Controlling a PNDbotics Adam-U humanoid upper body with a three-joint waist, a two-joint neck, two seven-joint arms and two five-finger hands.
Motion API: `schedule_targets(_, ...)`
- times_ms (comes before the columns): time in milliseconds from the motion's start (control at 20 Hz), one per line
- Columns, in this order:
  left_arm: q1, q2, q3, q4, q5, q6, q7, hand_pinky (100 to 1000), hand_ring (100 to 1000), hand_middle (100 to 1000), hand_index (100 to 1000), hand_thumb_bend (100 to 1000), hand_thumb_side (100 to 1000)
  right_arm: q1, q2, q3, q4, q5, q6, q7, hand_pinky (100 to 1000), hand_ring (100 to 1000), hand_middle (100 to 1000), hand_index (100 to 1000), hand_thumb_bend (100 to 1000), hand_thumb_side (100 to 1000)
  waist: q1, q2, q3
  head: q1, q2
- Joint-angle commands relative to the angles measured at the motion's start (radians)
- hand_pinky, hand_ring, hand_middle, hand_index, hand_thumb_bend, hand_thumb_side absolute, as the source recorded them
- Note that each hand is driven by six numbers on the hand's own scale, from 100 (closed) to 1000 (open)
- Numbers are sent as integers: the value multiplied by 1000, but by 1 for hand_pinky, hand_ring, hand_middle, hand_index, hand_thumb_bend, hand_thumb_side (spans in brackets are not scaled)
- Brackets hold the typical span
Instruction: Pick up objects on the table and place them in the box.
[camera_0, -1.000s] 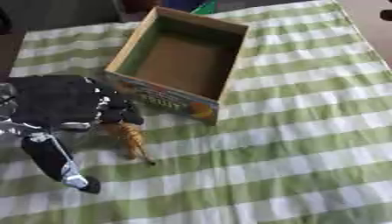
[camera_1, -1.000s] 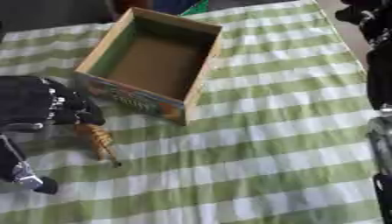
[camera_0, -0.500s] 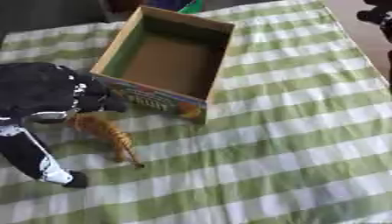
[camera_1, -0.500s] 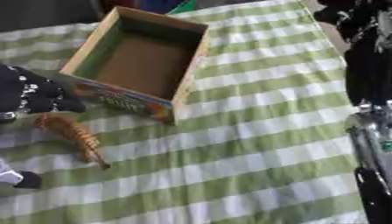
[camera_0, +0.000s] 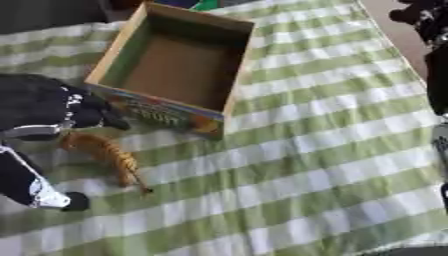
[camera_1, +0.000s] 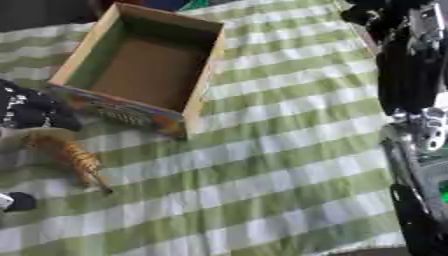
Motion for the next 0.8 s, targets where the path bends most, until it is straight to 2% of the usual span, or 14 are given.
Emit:
schedule_targets(50,-23,18,8,17,17,-124,-125,645,844,850,950,492,608,-12,-21,-1,-19,-1,-1,6,754,797,509,854,100,999,-1,-15,-2,-6,5)
schedule_targets(450,-37,7,-3,46,-46,-146,-126,642,846,852,939,382,496,-14,-19,1,-19,-3,0,12,755,797,509,854,100,999,3,-10,-8,-3,2)
schedule_targets(800,-33,1,-32,84,-74,-175,-126,641,844,850,932,374,511,-16,-17,2,-19,-5,1,13,755,798,508,855,100,1000,4,-10,-10,2,-3)
